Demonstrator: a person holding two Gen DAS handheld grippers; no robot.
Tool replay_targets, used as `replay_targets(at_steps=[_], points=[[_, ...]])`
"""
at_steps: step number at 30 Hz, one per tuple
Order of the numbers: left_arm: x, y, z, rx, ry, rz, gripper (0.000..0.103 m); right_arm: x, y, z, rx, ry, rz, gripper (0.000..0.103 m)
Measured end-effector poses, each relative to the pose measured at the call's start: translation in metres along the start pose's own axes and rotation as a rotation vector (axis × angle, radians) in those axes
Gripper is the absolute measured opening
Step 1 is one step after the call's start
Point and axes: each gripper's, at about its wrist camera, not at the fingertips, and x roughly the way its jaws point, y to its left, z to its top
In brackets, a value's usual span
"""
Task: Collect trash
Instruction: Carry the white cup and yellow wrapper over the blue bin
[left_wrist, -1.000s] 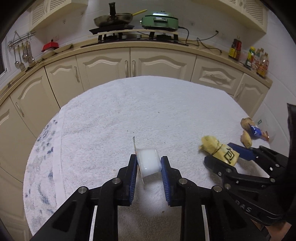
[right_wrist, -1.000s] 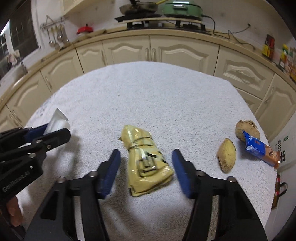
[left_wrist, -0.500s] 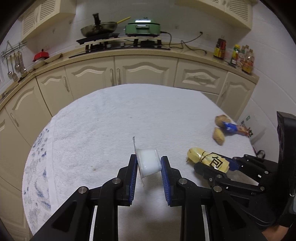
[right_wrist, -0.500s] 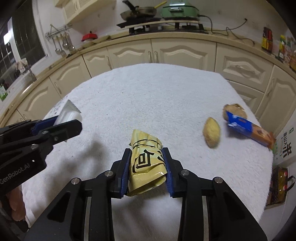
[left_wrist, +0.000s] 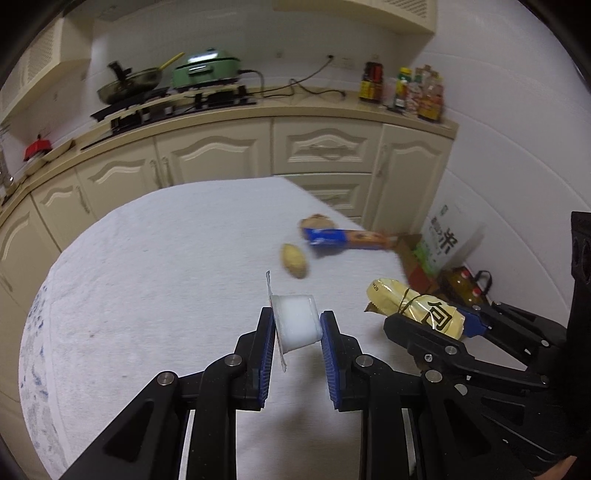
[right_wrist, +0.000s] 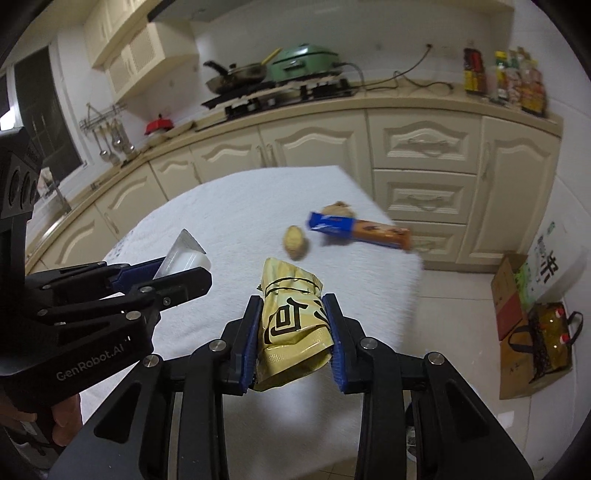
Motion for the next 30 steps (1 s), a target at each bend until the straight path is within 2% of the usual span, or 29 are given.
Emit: replay_targets(at_steps=[10,17,22,27,30], points=[[0.039,-0.126,0.010,0.135,0.053,-0.128,0.021,-0.072,-0.107,-0.043,0.158,-0.063,-0.124,0.032],[0.103,-0.220,0.014,0.240,0.146,-0.189,0.021,-0.093,-0.182,-0.078,0.273,-0.052,-0.222,0.032],[0.159,-0.266,0.015,0.295,0.230,-0.203,0.021,-0.091,-0.222,-0.101,0.322,-0.021,-0.279,0.032],[0.213,-0.289,0.028,0.312,0.300,-0.219,0.022,-0.084,-0.255,-0.122,0.374,0.008,-0.294,0.032],[0.236,-0.298,0.033,0.318,0.312,-0.214,0.024,-0.077,-0.271,-0.131,0.404,0.020,-0.292,0.032]])
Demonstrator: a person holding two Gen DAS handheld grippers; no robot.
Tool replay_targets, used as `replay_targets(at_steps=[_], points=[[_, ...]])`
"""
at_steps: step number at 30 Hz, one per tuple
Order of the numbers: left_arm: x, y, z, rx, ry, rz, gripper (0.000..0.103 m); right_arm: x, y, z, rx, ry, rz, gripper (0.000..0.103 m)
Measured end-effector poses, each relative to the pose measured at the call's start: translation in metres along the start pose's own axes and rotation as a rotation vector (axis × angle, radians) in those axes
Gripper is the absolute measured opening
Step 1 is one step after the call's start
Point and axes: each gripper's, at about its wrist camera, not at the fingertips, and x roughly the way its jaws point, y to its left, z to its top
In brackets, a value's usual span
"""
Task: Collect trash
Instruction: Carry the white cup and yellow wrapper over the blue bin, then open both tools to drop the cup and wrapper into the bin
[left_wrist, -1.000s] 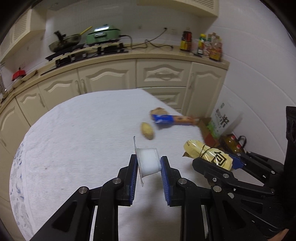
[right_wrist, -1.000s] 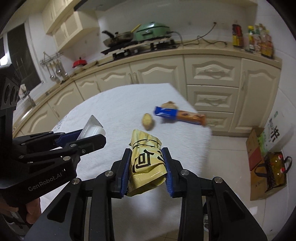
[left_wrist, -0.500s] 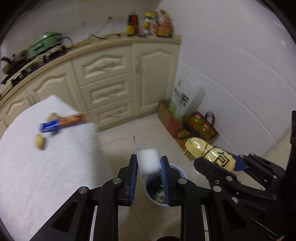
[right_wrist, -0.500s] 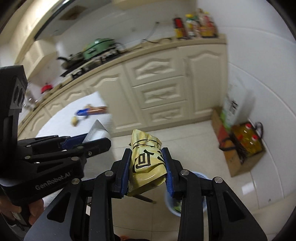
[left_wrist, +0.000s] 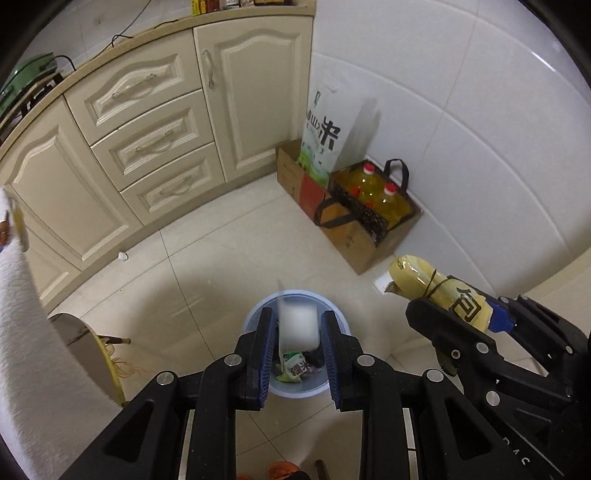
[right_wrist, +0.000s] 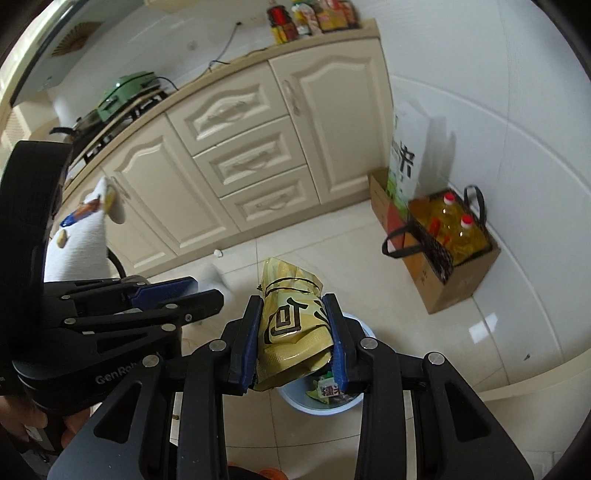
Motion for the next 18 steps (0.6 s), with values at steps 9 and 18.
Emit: replay_targets(at_steps=[9,18], points=[[0.037,-0.011,0.004,0.009,-0.018,0.066,0.051,0.023,-0.014,-0.008,0.029,0.039,0.008,0.032],[0.025,-0.015,-0.017,-0.006,-0.029,0.113,0.051,0.036,-0.009,-0.010,0.030,0.054,0.020,0.033]])
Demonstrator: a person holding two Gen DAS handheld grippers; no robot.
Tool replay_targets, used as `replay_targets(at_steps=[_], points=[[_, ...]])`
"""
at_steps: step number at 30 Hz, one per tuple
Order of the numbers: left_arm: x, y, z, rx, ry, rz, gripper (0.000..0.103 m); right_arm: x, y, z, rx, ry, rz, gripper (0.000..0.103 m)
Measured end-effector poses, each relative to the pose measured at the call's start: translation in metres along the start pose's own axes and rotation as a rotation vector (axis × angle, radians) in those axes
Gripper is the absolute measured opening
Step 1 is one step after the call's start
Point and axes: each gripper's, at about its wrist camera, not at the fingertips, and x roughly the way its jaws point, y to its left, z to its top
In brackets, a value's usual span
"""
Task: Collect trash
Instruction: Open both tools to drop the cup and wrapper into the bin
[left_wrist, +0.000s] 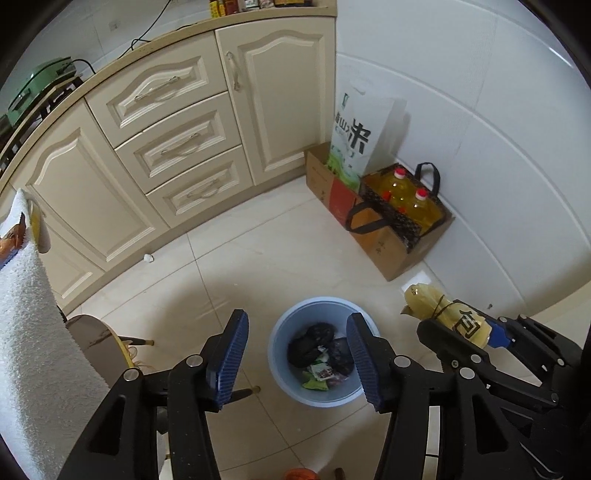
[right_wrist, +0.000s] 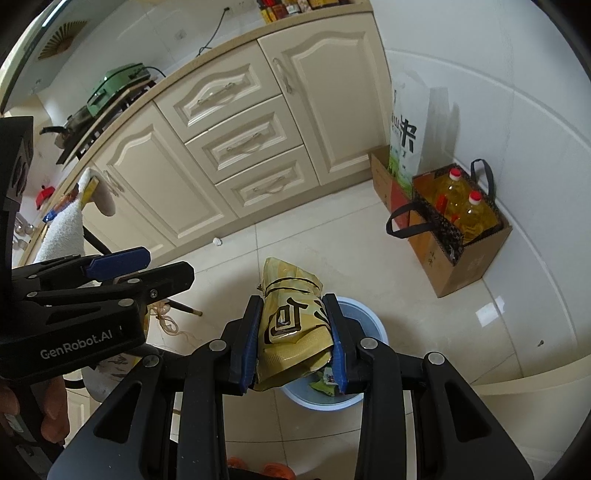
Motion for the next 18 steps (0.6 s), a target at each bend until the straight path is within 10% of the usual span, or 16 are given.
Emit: replay_targets(at_steps=[18], points=[[-0.032,0.008,-0.009,-0.024,-0.033,0.013,0.052,-0.006,0.019,0.008,-0.003,-0.036,-0.007,0.048]])
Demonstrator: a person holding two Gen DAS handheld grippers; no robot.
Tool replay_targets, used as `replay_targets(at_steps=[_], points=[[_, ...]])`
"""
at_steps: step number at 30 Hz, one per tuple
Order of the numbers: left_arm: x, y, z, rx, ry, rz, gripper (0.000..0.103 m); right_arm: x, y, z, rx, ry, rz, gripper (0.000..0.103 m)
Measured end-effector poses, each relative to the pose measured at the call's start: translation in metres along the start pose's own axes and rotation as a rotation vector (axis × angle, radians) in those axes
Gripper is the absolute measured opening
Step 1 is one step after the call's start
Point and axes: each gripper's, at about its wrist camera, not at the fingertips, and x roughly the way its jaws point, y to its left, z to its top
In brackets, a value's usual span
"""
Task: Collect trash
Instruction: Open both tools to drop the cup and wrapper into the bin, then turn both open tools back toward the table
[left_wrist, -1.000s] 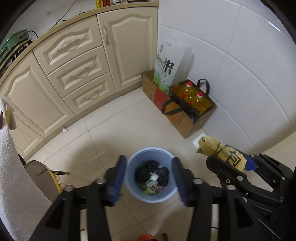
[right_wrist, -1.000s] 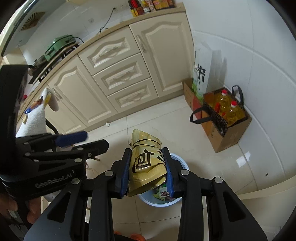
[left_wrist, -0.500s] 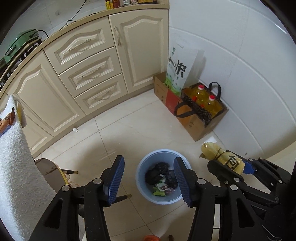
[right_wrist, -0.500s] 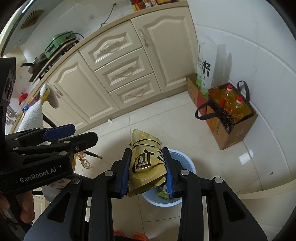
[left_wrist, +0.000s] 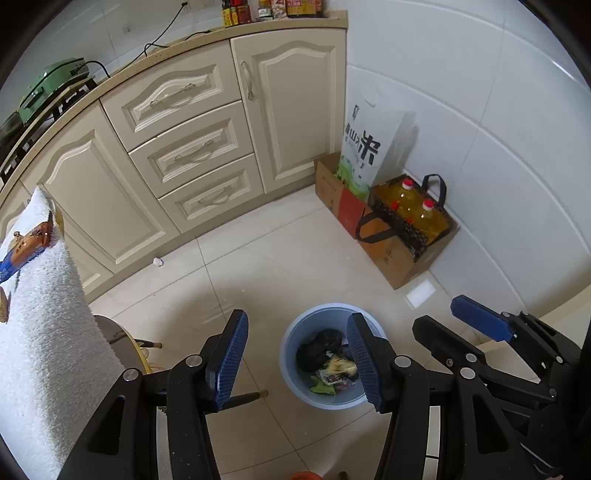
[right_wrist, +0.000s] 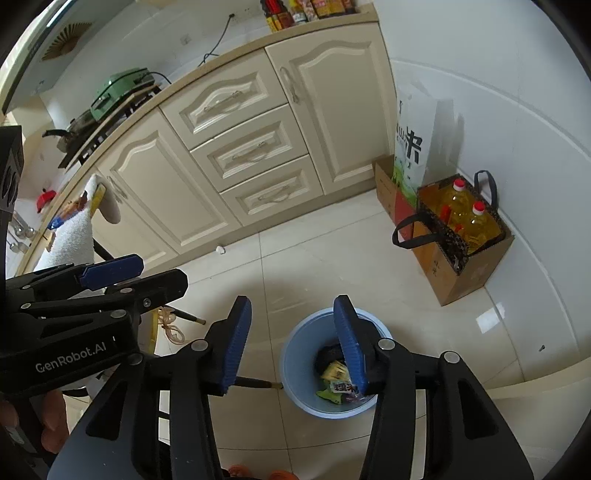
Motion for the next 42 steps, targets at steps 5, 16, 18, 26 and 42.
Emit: replay_targets(at_steps=[5,16,18,26,42], points=[[-0.021,0.002,-0.005,-0.005,-0.025,-0.009,0.052,-0.017,0.007,0.002,-0.002,-0.018,-0.009,0.048],[-0.124,0.044,-0.042,-0.036,-0.170,-0.027,0.054,-0.077,0.062,0.012,-0.065,-0.116,0.002,0.056],[-0.147,0.059,-0.053,-0.049,-0.208,-0.024,0.059,-0.086,0.079,0.014,-0.083,-0.132,0.010,0.057],[-0.224,0.138,-0.104,-0.135,-0.337,0.026,0.080,-0.103,0.157,0.021,-0.180,-0.192,0.040,0.085],[-0.197,0.270,-0.145,-0.338,-0.228,0.141,0.085,-0.022,0.251,0.042,-0.300,-0.110,0.057,0.093]])
